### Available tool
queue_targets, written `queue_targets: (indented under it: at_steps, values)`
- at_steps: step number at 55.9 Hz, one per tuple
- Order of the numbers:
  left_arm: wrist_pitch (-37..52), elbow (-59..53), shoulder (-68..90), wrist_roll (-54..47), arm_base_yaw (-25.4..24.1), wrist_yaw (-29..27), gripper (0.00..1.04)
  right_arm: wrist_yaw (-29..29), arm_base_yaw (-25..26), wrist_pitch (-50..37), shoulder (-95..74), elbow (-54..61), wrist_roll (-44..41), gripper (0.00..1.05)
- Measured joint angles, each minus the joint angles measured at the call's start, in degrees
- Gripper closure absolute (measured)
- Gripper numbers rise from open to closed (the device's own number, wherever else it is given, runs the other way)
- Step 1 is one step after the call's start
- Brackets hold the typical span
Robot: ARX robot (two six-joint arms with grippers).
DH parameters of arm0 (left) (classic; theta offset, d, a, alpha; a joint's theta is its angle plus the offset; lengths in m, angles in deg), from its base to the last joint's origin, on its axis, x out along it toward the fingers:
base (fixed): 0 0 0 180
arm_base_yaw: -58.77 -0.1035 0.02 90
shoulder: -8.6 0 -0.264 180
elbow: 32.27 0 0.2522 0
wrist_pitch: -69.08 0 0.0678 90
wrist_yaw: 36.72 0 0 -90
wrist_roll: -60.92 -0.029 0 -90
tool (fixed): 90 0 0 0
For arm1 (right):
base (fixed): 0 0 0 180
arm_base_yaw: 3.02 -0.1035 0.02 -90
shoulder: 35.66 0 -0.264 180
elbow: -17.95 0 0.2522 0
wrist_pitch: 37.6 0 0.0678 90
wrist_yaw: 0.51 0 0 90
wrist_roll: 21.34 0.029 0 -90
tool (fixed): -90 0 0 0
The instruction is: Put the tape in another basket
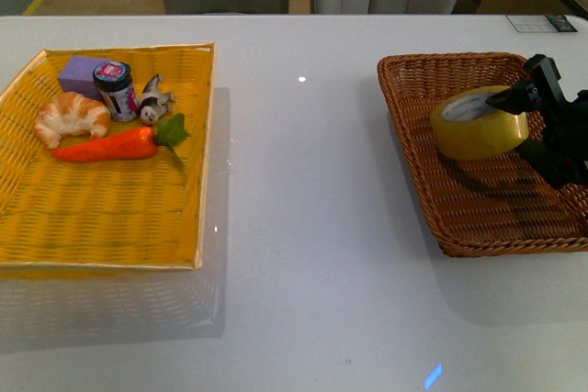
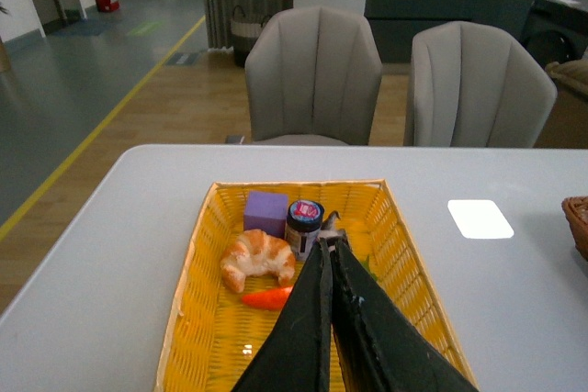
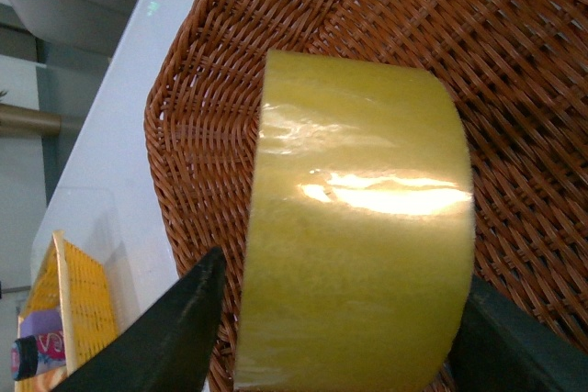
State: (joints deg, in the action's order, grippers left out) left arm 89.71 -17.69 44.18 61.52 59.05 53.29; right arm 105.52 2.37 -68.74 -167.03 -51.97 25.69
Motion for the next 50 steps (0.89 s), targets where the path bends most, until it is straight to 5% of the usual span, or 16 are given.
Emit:
queue_targets:
  at_steps: [9, 27, 40, 50]
  values:
    - [-4.9, 0.0, -5.8, 0.0, 0.0, 0.0, 1.03, 0.0, 1.4, -2.0, 4.3, 5.9, -2.9, 0.07]
    - [-13.5, 0.0, -14.6, 0.0, -0.1, 0.0, 1.03, 2.2, 2.4, -6.3, 24.7, 24.1, -10.1, 0.09]
    - [-18.7, 0.0, -19.8, 0.0, -0.1, 0.0, 1.03, 1.7, 0.1, -1.5, 45.8, 35.7, -15.0, 0.09]
    - [-21.9, 0.0, -23.0, 0.0, -0.1, 0.0, 1.03, -15.1, -3.6, -28.4, 43.1, 44.2, -36.8, 0.38]
